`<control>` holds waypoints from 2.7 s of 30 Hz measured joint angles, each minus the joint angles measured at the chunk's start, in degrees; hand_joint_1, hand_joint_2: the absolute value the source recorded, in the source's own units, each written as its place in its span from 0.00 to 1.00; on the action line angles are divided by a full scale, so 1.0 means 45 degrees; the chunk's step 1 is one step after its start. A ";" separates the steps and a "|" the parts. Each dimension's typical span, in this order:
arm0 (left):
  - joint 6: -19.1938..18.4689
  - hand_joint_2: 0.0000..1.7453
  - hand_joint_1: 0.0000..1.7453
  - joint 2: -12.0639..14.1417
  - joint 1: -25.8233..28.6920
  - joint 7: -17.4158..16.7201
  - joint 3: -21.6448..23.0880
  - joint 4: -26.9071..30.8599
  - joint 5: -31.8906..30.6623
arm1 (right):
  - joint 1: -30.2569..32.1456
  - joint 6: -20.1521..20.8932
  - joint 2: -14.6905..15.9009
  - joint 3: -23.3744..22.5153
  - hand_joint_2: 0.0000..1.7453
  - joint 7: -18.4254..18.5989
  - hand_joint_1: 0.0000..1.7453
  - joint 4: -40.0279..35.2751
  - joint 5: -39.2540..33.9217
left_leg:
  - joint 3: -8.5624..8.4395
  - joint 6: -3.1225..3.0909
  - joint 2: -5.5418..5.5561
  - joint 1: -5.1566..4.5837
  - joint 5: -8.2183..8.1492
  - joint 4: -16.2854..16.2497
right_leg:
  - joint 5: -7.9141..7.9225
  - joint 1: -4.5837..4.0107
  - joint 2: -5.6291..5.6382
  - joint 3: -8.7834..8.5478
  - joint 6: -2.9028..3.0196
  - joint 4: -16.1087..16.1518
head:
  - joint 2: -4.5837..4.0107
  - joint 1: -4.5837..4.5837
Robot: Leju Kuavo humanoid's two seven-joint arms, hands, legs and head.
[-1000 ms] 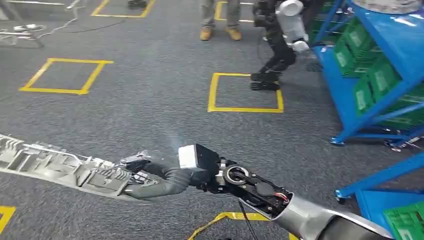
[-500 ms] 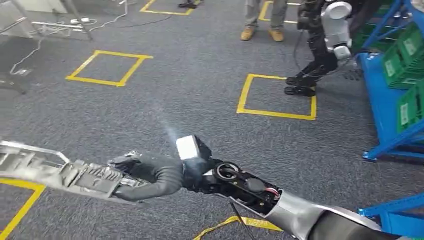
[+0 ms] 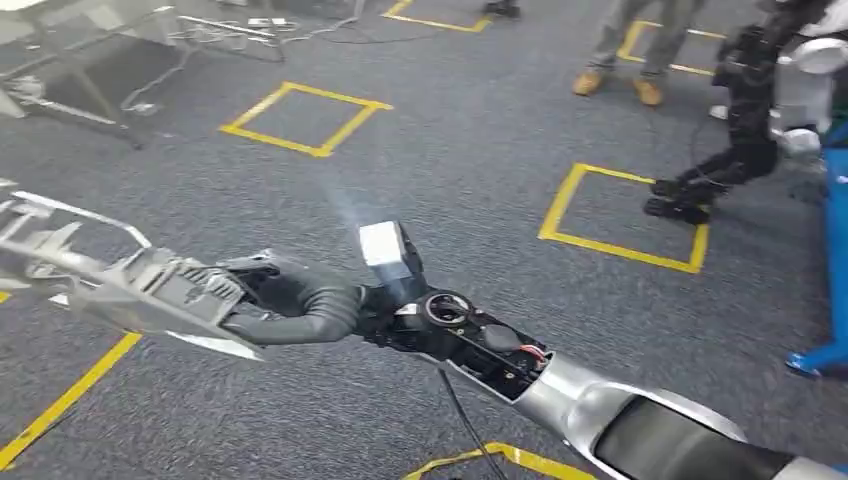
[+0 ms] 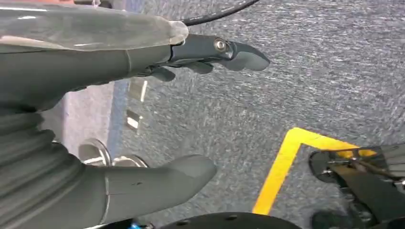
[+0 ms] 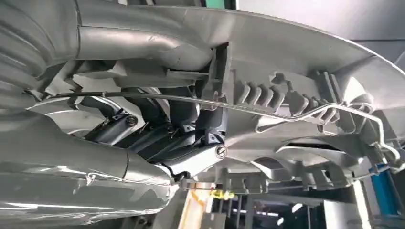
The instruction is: Take the parts from the cabinet and place them on the table.
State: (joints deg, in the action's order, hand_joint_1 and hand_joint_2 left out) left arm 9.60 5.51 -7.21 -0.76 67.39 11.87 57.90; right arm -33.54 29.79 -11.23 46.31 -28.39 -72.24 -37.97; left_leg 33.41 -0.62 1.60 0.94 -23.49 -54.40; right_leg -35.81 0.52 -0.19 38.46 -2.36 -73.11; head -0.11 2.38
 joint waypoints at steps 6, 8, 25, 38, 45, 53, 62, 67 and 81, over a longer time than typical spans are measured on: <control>-0.0015 1.00 0.00 -0.0034 0.0013 -0.0049 0.0000 -0.0005 -0.0175 | -0.0053 -0.0671 -0.0005 -0.0243 1.00 0.0015 1.00 0.0102 0.0579 | -0.0023 0.0030 0.1067 -0.0075 -0.0023 -0.0051 | 0.2329 -0.0006 0.1204 -0.1361 0.0461 0.3752 | 0.0000 0.0068; -0.0015 1.00 0.00 -0.0005 0.0037 -0.0044 0.0000 -0.0005 -0.0257 | -0.0072 -0.0923 0.0000 -0.0442 1.00 0.0054 1.00 0.0097 0.0841 | 0.0088 0.0190 0.1323 0.0045 0.0019 -0.0048 | 0.2342 -0.0086 0.0993 -0.1387 0.0452 0.3903 | 0.0000 0.0044; -0.0015 1.00 0.00 0.0321 -0.0031 0.0039 0.0019 -0.0005 -0.0325 | -0.0108 -0.1953 -0.0015 -0.1258 1.00 -0.0199 1.00 0.0291 0.2545 | 0.0194 0.0384 -0.0679 0.0066 0.0021 -0.0121 | 0.2078 0.0001 -0.1268 -0.1784 0.0097 0.4060 | 0.0000 -0.0282; -0.0015 1.00 0.00 0.0340 -0.0037 0.0039 0.0024 -0.0005 -0.0335 | -0.0044 -0.1991 -0.0024 -0.1399 1.00 -0.0204 1.00 0.0374 0.2545 | 0.0143 0.0228 0.1071 0.0040 0.0059 -0.0093 | 0.2279 0.0016 0.0981 -0.1436 0.0430 0.3843 | 0.0000 0.0127; -0.0015 1.00 0.00 0.0389 -0.0014 0.0039 0.0024 -0.0005 -0.0335 | -0.0024 -0.2006 -0.0107 -0.1428 1.00 -0.0199 1.00 0.0408 0.2545 | 0.1669 0.0689 -0.0195 0.0069 -0.1537 -0.3125 | 0.2409 0.0060 -0.0014 -0.1611 0.0661 0.4174 | 0.0000 -0.0257; -0.0015 1.00 0.00 0.0447 -0.0059 0.0039 0.0024 -0.0005 -0.0335 | -0.0024 -0.2011 -0.0107 -0.1452 1.00 -0.0185 1.00 0.0418 0.2550 | -0.0089 0.0428 -0.0918 -0.0070 -0.0014 0.0102 | 0.2232 -0.0103 -0.0916 -0.1679 0.0429 0.4098 | 0.0000 -0.0340; -0.0015 1.00 0.00 0.0437 -0.0037 0.0039 0.0029 -0.0005 -0.0335 | 0.0020 -0.1991 -0.0112 -0.1472 1.00 -0.0204 1.00 0.0423 0.2546 | -0.0105 -0.0017 0.0083 -0.0007 0.0027 0.0109 | 0.0081 0.0006 -0.0016 0.0350 0.0046 -0.0501 | 0.0000 0.0024; -0.0019 1.00 0.00 0.0398 -0.0028 0.0039 0.0029 -0.0005 -0.0335 | 0.0036 -0.1991 -0.0112 -0.1472 1.00 -0.0204 1.00 0.0418 0.2550 | -0.0169 0.0033 0.0802 0.0014 -0.0005 0.0106 | 0.2495 0.0004 0.0915 -0.1324 0.0406 0.3690 | 0.0000 0.0146; -0.0015 1.00 0.00 0.0340 -0.0024 0.0267 0.0029 -0.0005 -0.0452 | 0.0230 -0.1744 -0.0117 -0.1292 1.00 -0.0209 1.00 0.1054 0.2715 | 0.1146 0.0779 -0.0264 0.0129 -0.0803 -0.2458 | 0.2529 0.0089 -0.0005 -0.1573 0.0640 0.4230 | 0.0000 -0.0345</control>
State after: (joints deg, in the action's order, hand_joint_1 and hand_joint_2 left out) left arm 9.53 7.04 -7.31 0.44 67.52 11.85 55.87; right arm -32.50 21.94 -11.76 40.50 -29.33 -67.49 -25.75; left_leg 38.57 2.88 0.41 1.52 -27.10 -65.46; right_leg -24.43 0.92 -0.21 31.38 0.52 -54.08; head -0.11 0.83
